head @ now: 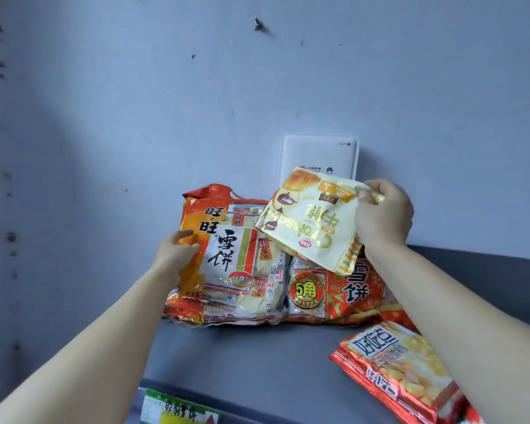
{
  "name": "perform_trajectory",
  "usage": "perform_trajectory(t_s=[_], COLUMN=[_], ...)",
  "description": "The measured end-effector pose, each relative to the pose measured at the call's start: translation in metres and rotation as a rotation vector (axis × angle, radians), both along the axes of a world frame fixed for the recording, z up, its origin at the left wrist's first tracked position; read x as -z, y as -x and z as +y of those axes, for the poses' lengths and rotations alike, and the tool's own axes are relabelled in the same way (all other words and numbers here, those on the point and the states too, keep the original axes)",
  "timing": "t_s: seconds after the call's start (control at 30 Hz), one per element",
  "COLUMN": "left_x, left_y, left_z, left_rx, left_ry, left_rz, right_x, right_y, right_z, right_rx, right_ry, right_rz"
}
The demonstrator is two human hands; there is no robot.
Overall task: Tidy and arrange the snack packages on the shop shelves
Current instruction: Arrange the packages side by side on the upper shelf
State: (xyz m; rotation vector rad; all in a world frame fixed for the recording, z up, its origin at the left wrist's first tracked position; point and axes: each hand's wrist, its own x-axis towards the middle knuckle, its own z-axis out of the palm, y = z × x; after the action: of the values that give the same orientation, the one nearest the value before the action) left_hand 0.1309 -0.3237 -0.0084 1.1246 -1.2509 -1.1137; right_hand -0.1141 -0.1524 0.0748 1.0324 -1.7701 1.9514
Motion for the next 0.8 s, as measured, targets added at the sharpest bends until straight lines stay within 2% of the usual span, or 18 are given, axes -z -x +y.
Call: perform_trajectory(t_s=[0.1,0.37,0.43,0.53,0.7,0.8], left_x=[0.000,-0.003,-0.012,-0.030,-0.045,-0.049], left_y=[-0.004,0.005,0.014,0.034,0.064,0.079], left_z=[0.001,0.015,0.033,0.068,0.110,0.125], left_rx=[0.052,0.037,0.074,0.290,0.656,0.694], left_ry=[0.011,0.117,0.182,0.279,0.137,0.129], left_rz=[0.002,-0.328,-0.313,-0.209,-0.168,0.004], right_x=[0.004,0.010,0.009,0.009,0.007,0.006], right_y=[-0.002,-0.005,-0.005,-0.004,0.000,0.006], right_z=[-0.002,0.011,0.018,0.032,0.064,0.089], right_rx=[-0.046,-0.197,-0.226,-0.248,-0.220,-0.233], right_ry=[-0.029,-0.039,-0.026,-0.023,0.056,0.099], right_rz=[0.014,0.061,0.056,0.027,-0.064,-0.118])
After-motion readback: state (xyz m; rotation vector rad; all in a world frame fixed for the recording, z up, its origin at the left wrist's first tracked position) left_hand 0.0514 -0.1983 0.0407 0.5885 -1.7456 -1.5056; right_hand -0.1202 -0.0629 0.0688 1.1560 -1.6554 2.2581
